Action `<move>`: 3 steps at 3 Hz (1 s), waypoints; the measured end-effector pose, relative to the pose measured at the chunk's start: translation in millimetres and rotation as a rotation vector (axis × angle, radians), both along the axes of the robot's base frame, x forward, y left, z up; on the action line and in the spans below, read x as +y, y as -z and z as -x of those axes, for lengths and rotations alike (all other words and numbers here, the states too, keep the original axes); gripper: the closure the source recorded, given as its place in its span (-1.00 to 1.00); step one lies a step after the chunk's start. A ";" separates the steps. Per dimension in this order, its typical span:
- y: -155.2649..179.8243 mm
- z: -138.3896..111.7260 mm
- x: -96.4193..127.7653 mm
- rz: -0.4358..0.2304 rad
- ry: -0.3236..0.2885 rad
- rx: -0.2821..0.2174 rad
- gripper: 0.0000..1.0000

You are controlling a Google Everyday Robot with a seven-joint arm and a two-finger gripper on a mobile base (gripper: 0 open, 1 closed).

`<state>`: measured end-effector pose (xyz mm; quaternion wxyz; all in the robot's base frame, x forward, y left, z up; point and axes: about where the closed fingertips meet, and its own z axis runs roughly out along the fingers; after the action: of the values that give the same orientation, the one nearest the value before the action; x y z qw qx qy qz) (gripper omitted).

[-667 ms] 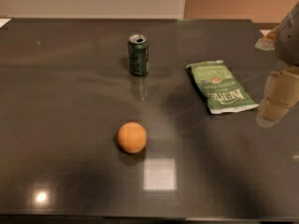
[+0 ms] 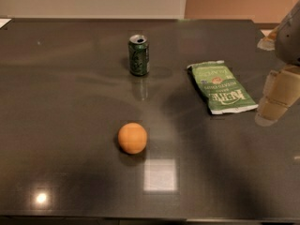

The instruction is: Move green jalapeno chip bag near green can

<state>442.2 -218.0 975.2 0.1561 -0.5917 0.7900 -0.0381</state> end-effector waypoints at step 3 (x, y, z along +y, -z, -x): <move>40.6 -86.1 -15.0 -0.115 0.337 0.096 -1.00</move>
Offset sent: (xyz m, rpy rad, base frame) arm 0.0974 -0.0191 -0.0457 0.1241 0.1221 -0.3954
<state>528.3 -233.0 934.7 0.1434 -0.4423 0.8853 0.0097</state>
